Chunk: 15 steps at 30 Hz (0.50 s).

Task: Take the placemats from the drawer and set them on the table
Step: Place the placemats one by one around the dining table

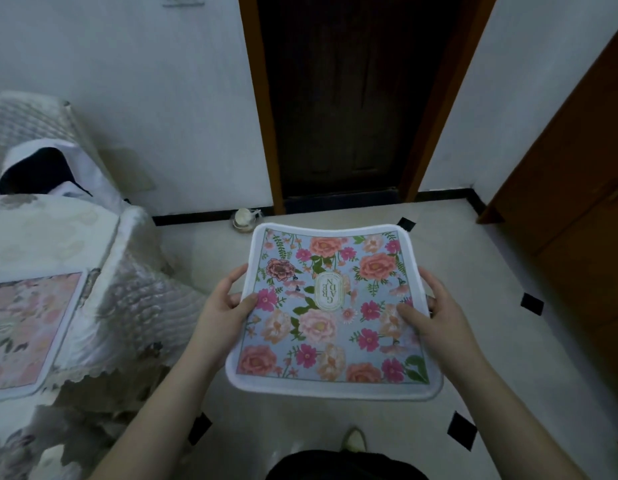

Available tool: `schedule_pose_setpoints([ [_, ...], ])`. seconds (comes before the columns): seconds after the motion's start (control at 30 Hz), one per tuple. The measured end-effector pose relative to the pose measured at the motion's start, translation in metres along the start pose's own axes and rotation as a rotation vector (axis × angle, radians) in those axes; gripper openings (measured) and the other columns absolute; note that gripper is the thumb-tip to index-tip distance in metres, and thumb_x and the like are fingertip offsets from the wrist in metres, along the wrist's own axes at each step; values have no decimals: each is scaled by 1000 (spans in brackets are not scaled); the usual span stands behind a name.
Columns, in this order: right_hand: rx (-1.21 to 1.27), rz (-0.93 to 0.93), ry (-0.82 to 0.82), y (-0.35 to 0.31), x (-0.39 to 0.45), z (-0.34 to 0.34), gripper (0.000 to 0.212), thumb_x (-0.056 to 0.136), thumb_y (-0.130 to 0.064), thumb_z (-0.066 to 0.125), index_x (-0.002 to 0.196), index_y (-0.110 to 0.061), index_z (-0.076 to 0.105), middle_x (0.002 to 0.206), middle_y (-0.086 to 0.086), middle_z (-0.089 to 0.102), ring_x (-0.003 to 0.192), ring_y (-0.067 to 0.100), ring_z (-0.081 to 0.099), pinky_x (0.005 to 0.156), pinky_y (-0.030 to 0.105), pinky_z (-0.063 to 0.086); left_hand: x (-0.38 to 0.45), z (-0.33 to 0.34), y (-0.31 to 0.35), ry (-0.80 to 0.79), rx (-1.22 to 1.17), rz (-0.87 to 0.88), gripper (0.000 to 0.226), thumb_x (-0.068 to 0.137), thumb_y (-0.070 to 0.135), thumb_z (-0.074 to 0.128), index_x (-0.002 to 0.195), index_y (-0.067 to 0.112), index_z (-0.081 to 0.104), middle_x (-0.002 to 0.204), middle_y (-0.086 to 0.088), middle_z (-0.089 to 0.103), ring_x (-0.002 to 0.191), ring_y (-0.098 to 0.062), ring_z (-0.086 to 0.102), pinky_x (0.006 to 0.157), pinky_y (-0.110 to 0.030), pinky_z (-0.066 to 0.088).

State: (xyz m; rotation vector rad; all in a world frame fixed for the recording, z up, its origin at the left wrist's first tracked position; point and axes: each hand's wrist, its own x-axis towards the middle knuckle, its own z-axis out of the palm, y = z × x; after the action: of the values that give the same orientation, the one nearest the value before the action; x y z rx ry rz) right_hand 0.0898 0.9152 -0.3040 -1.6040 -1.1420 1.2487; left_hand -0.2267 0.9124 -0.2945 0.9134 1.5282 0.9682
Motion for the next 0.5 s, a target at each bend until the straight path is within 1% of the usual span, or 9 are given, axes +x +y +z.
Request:
schedule_pose_setpoints([
  [0.1, -18, -8, -43, -10, 43, -4, 63, 89, -12, 69, 138, -42, 42, 102, 0, 73, 82, 19, 74, 72, 46, 61, 26, 9, 11, 52, -15, -9, 51, 97, 14, 60, 141, 36, 46, 90, -17, 76, 83, -38, 75, 76, -58, 59],
  [0.17, -37, -22, -71, -18, 70, -2, 62, 89, -12, 68, 138, -41, 43, 102, 0, 72, 81, 17, 74, 71, 44, 62, 41, 12, 16, 83, -39, -15, 51, 97, 16, 60, 141, 37, 45, 93, -17, 76, 84, -39, 74, 78, -60, 58],
  [0.3, -48, -33, -118, -31, 114, 15, 61, 89, -11, 68, 135, -43, 44, 103, -1, 72, 83, 17, 74, 73, 45, 61, 67, 6, 26, 151, -70, -13, 51, 97, 17, 61, 140, 39, 46, 93, -16, 76, 84, -38, 75, 78, -59, 58],
  [0.4, -47, -26, -166, -42, 146, 37, 60, 89, -11, 68, 133, -45, 45, 103, -2, 73, 84, 19, 74, 74, 48, 61, 89, -10, 34, 193, -45, -6, 52, 97, 16, 62, 141, 38, 45, 90, -14, 77, 81, -35, 75, 76, -56, 60],
  [0.47, -54, -39, -199, -51, 167, 56, 59, 89, -11, 68, 129, -47, 45, 102, -2, 73, 83, 18, 74, 72, 46, 61, 107, -25, 36, 217, -38, -9, 53, 96, 16, 62, 141, 38, 44, 89, -13, 77, 80, -34, 75, 76, -55, 60],
  [0.5, -61, -50, -212, -55, 178, 67, 59, 89, -10, 68, 128, -48, 44, 102, -2, 73, 82, 17, 74, 71, 43, 62, 116, -33, 38, 231, -38, -10, 53, 96, 17, 62, 141, 38, 44, 89, -13, 77, 79, -34, 76, 75, -54, 60],
])
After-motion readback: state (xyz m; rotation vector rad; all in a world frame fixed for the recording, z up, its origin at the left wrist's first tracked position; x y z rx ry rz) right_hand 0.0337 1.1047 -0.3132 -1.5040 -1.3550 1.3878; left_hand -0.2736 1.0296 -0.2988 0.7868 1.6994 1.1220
